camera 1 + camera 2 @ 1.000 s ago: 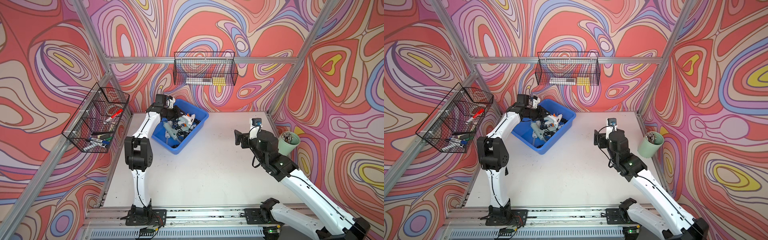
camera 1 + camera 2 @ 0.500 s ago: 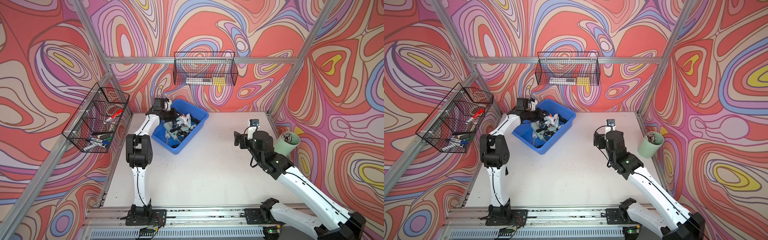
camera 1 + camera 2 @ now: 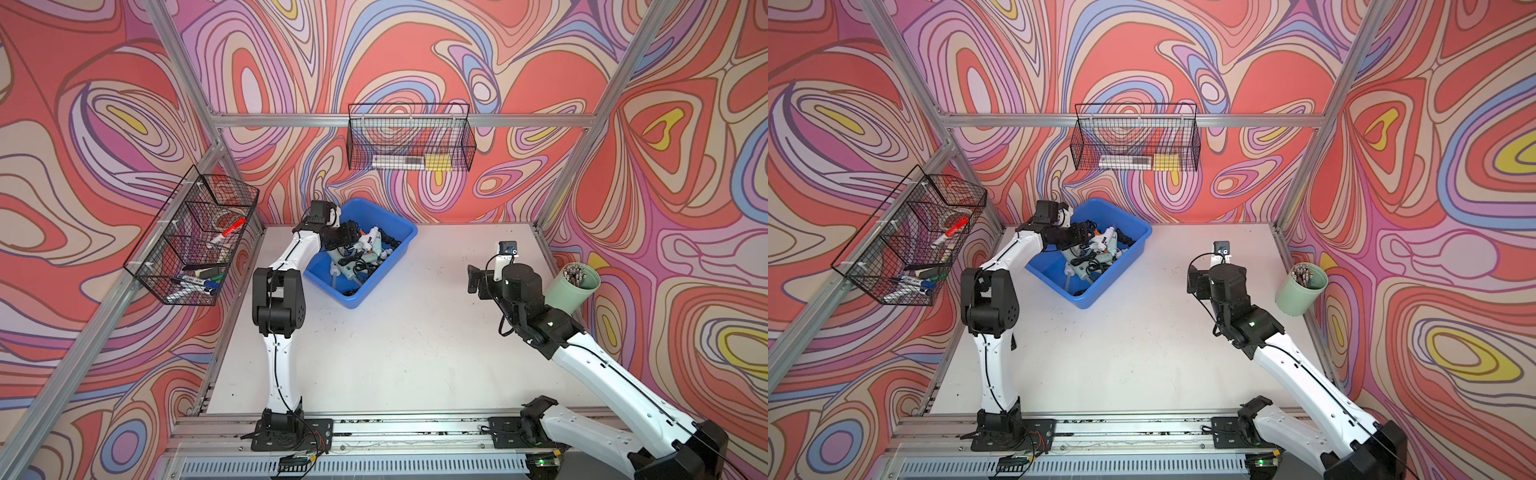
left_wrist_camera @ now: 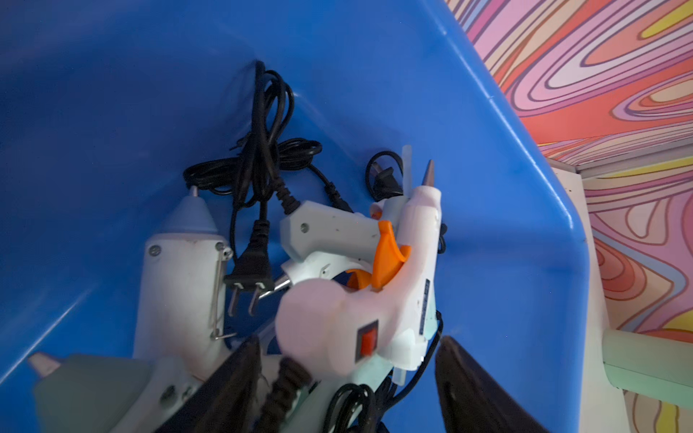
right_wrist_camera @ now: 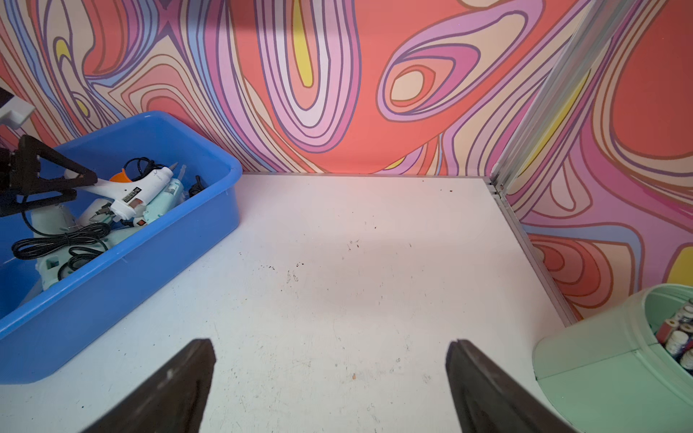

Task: Put the hot melt glue gun into the storage box
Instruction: Place the hot melt adhesive gun in the storage box, then reset both arms

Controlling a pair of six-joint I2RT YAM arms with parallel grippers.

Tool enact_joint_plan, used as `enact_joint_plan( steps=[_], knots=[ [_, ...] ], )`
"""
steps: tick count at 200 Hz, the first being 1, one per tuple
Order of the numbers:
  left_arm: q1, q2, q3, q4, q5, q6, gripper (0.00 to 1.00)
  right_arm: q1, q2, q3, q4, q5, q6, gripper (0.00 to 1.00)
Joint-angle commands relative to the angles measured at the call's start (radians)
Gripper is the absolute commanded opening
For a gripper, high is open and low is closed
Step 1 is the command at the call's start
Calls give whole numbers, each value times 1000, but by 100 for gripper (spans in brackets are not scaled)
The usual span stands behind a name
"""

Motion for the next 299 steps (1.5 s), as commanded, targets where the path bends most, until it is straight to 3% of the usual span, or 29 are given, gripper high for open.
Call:
enact_joint_plan(
  steps=[1, 23, 85, 137, 225, 257, 299],
  knots=[
    [5, -101, -18, -61, -104, 48, 90, 6, -13, -24, 16, 32, 16, 98],
    [5, -155, -40, -101, -186, 67, 99, 6, -22, -31, 24, 40, 17, 98],
    [5, -316, -153, -160, -396, 97, 99, 7, -48, -45, 36, 60, 24, 98],
    [5, -497, -328, -118, -453, 94, 99, 6, -80, -79, 37, 95, 38, 98],
    [2, -1029, -912, 224, -496, 77, 99, 5, -186, -247, 103, 191, 40, 98],
    [1, -1224, -1158, 393, -503, 155, 99, 5, -266, -357, 173, 224, 20, 98],
    [2, -1356, -1451, 659, -416, 299, 99, 7, -391, -546, 378, 251, -93, 98]
  ],
)
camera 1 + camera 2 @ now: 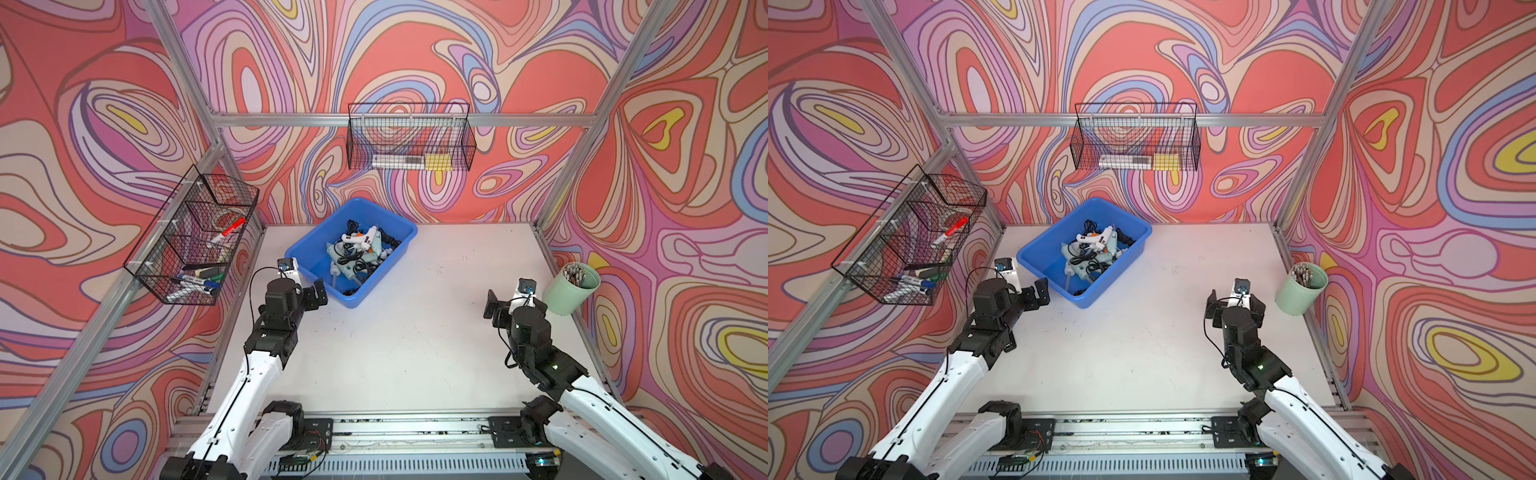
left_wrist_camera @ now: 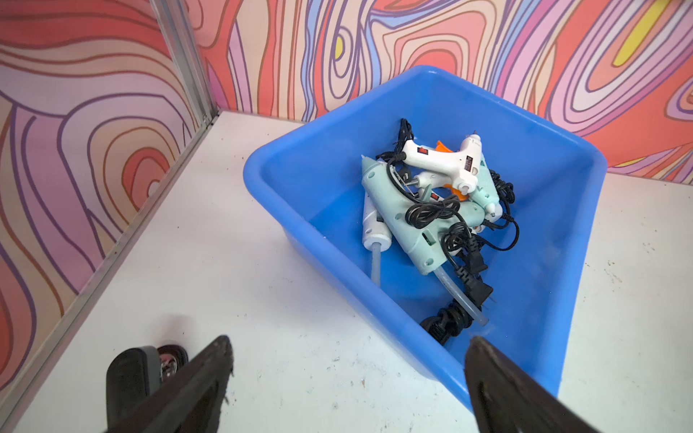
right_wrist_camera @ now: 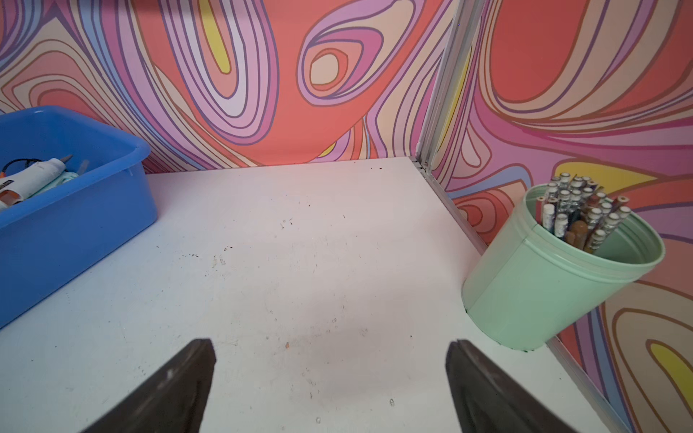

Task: Put the hot melt glue gun into the storage box
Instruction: Reset both arms

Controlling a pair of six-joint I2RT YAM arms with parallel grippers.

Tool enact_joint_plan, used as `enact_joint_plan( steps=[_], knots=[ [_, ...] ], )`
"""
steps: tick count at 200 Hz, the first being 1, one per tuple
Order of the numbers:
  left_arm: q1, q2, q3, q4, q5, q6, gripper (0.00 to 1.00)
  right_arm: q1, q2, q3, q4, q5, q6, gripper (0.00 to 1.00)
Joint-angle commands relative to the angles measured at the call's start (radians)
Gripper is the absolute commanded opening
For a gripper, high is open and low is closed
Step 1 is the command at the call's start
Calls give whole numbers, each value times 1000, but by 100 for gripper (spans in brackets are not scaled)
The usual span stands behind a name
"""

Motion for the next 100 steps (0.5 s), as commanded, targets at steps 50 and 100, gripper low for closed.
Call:
enact_joint_plan(
  steps=[50, 100],
  knots=[
    [2, -26, -337, 520, 23, 217, 99, 6, -2, -171, 332, 73, -150, 98],
    [2, 143, -408, 785, 56, 302, 99, -11, 181, -285, 798, 44, -339, 98]
  ],
)
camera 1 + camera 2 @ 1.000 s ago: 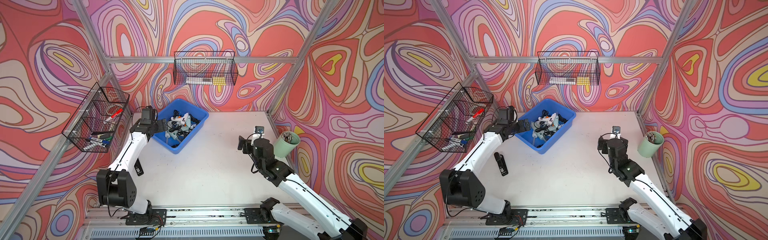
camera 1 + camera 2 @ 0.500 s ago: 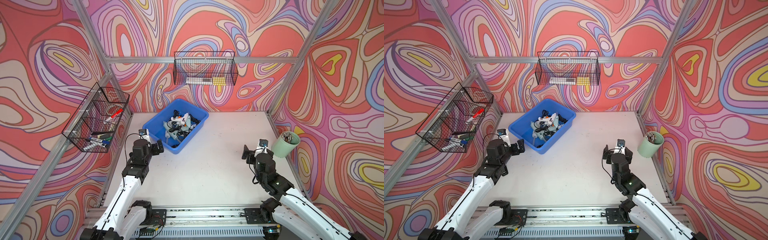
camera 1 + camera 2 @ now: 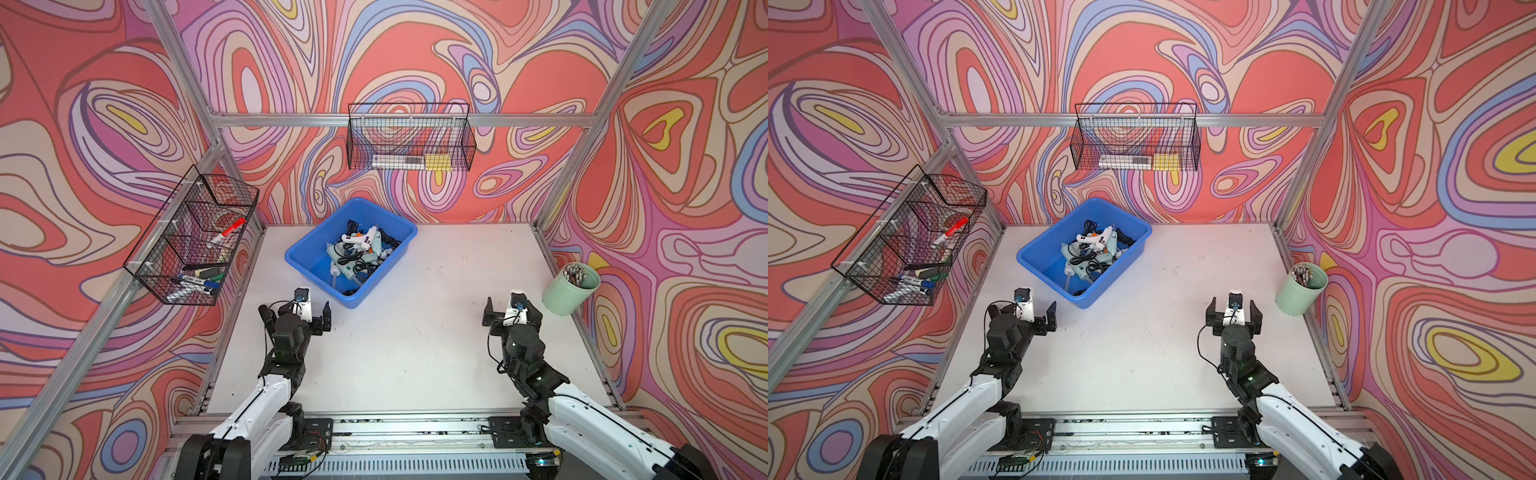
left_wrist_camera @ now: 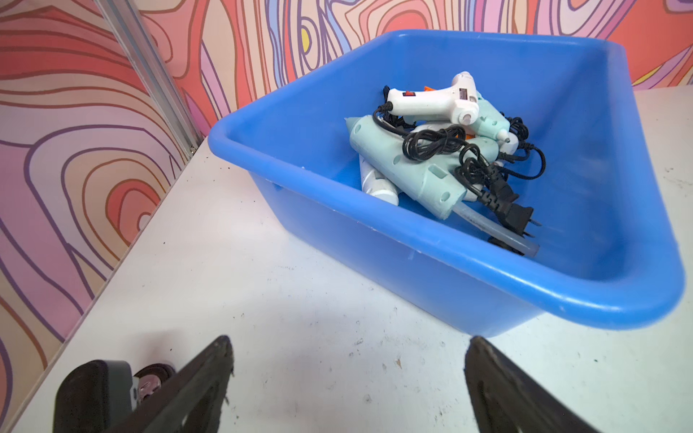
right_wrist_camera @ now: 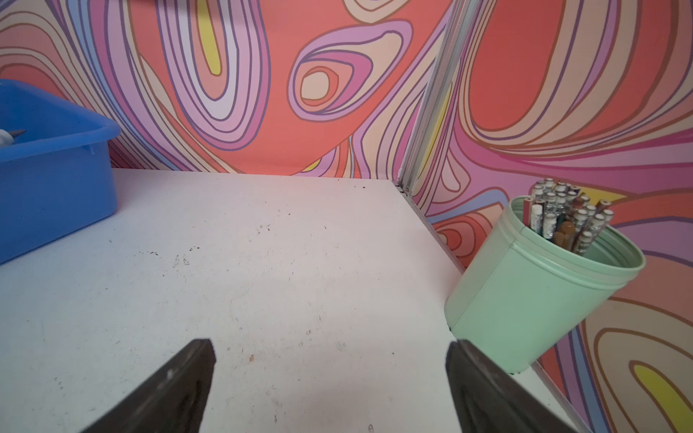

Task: Put the hot melt glue gun into the storage box
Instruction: Reset both arms

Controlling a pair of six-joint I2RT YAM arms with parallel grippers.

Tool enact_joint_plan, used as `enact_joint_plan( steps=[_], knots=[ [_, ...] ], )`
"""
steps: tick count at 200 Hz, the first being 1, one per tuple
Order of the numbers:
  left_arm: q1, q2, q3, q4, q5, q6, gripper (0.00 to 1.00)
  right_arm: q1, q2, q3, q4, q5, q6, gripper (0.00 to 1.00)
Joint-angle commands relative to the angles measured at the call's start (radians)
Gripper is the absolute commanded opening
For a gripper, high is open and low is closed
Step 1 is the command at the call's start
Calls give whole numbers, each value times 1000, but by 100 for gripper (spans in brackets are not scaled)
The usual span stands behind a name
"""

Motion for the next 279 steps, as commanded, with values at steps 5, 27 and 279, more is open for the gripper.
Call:
enact_joint_plan(
  steps=[5, 27, 279],
  knots=[
    [2, 88, -11, 224, 25, 73, 99, -20, 92, -13, 284, -20, -117, 98],
    [4, 197, -13, 340, 9, 75, 99, -87, 179, 11, 337, -100, -100, 98],
    [42, 583, 205, 308, -79, -34, 99, -379, 850, 140, 764, -598, -11, 98]
  ],
)
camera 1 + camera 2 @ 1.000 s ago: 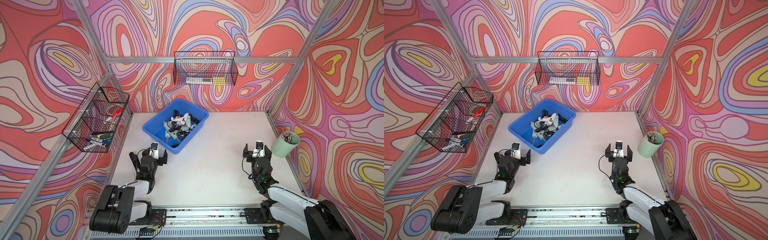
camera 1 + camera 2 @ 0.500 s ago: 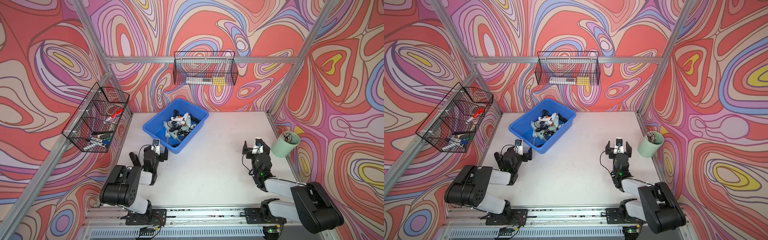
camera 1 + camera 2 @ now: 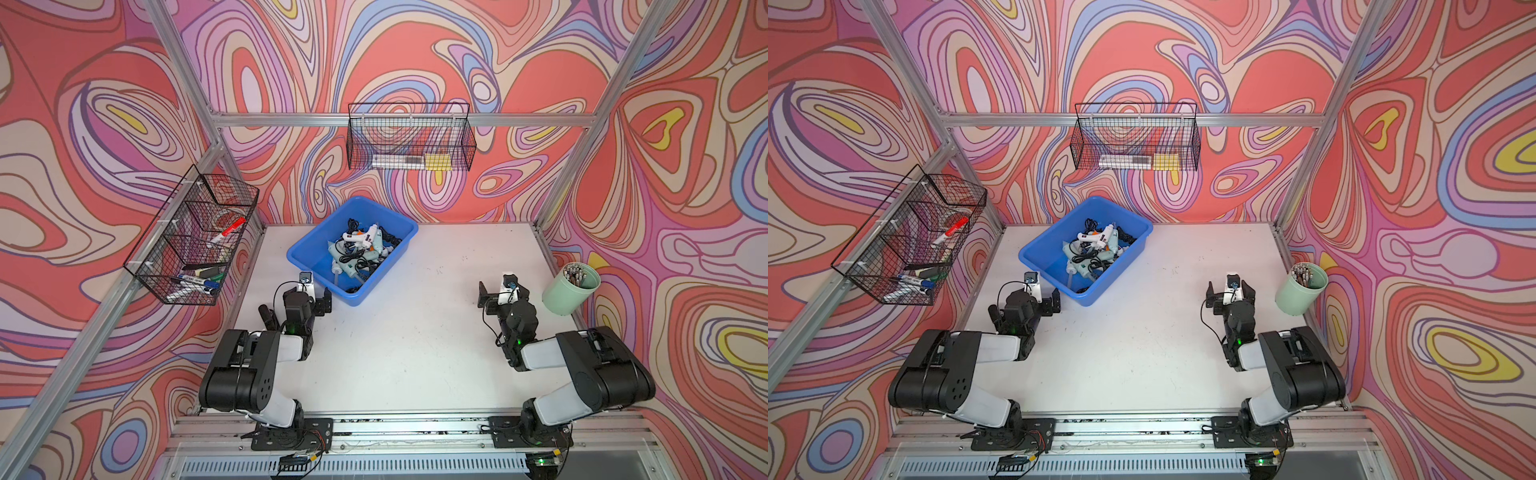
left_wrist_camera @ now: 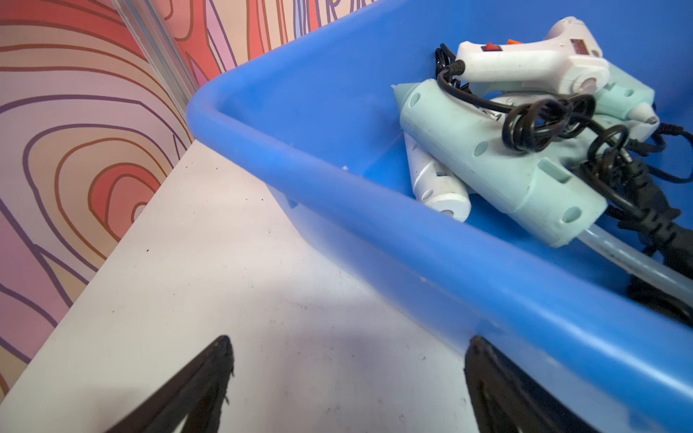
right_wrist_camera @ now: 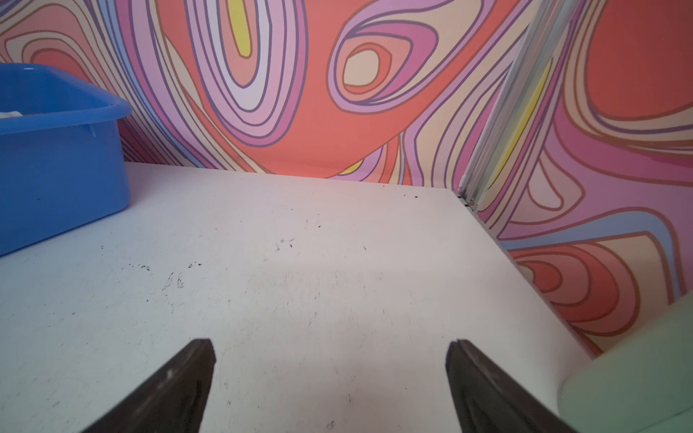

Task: Put the hot melt glue gun into the storage box
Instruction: Reset both arms

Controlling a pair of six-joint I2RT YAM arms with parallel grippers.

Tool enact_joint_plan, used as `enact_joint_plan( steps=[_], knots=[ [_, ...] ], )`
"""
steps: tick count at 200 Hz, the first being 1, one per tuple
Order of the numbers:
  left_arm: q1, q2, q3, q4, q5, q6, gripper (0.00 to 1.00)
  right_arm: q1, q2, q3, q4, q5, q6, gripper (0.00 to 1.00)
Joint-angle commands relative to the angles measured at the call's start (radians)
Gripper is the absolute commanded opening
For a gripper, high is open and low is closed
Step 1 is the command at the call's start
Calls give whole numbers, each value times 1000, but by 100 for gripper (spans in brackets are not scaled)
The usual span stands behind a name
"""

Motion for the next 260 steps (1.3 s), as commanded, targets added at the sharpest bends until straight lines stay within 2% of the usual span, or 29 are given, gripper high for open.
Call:
enact_joint_plan(
  steps=[1, 47, 80, 102, 117, 130, 145, 260],
  knots=[
    [5, 3, 13, -13, -8, -14, 99, -10, 56, 30, 50, -53, 14, 98],
    [5, 4, 11, -11, -9, -15, 99, -56, 124, 83, 18, -140, 37, 98],
    [5, 3, 12, -12, -10, -14, 99, -137, 122, 156, -131, -335, 70, 98],
    [4, 3, 12, -12, -10, -14, 99, -175, 129, 184, -172, -396, 98, 98],
    [5, 3, 10, -11, -10, -14, 99, -176, 128, 185, -179, -381, 98, 98],
    [5, 3, 12, -11, -10, -14, 99, -175, 121, 197, -211, -228, 146, 98],
    [5, 3, 11, -11, -10, -14, 99, -174, 122, 178, -164, -166, 170, 98],
    [4, 5, 11, -10, -11, -17, 99, -170, 116, 174, -168, -145, 176, 98]
  ],
)
